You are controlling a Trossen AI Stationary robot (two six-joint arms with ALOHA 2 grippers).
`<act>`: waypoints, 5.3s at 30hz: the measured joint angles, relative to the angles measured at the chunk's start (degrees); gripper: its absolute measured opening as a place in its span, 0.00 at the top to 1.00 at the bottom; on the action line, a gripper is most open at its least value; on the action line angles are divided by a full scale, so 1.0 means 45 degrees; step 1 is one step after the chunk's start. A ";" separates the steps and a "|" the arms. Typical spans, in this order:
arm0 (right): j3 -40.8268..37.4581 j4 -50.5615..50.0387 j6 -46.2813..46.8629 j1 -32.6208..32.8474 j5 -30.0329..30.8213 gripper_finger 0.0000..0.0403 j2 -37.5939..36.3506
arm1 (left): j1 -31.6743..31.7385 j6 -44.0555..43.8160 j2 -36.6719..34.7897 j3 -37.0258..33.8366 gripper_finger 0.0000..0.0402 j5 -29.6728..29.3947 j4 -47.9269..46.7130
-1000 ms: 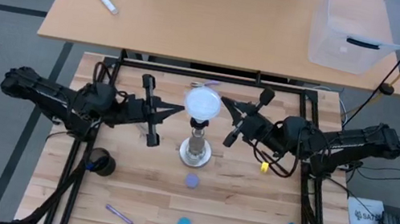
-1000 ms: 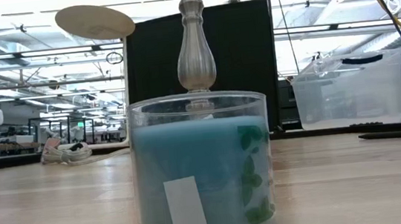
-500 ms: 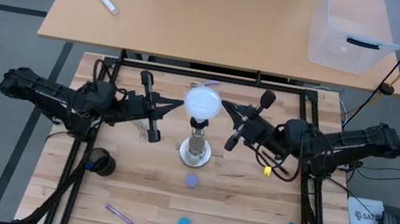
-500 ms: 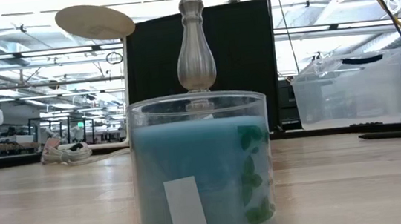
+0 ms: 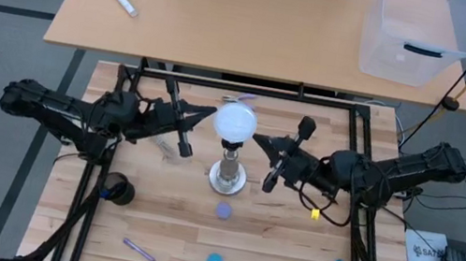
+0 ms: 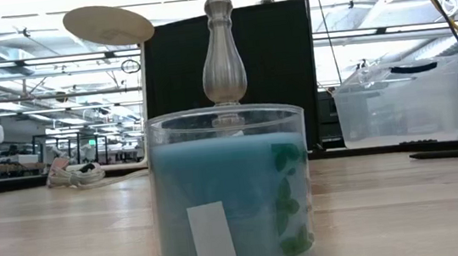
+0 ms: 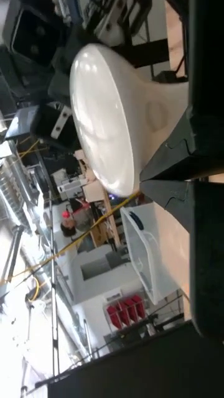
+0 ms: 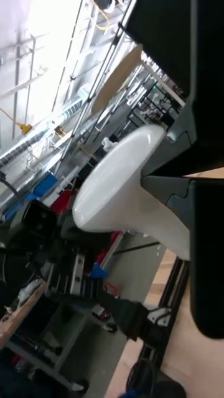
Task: Screw lightbulb
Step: Insert the lightbulb into the silver lamp socket
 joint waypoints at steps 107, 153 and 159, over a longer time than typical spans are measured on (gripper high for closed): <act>0.0024 0.0632 -0.0797 -0.0540 0.0273 1.00 0.0107 | -0.0661 0.0985 0.0309 0.0010 1.00 -0.1162 0.0643; 0.0005 0.1075 -0.1571 -0.1595 0.0494 1.00 0.0383 | -0.1379 0.0973 0.0135 0.0000 1.00 -0.0321 0.0435; 0.0005 0.0998 -0.1734 -0.1270 0.0636 1.00 0.0355 | -0.1050 0.0822 0.0141 0.0000 1.00 -0.0335 0.0355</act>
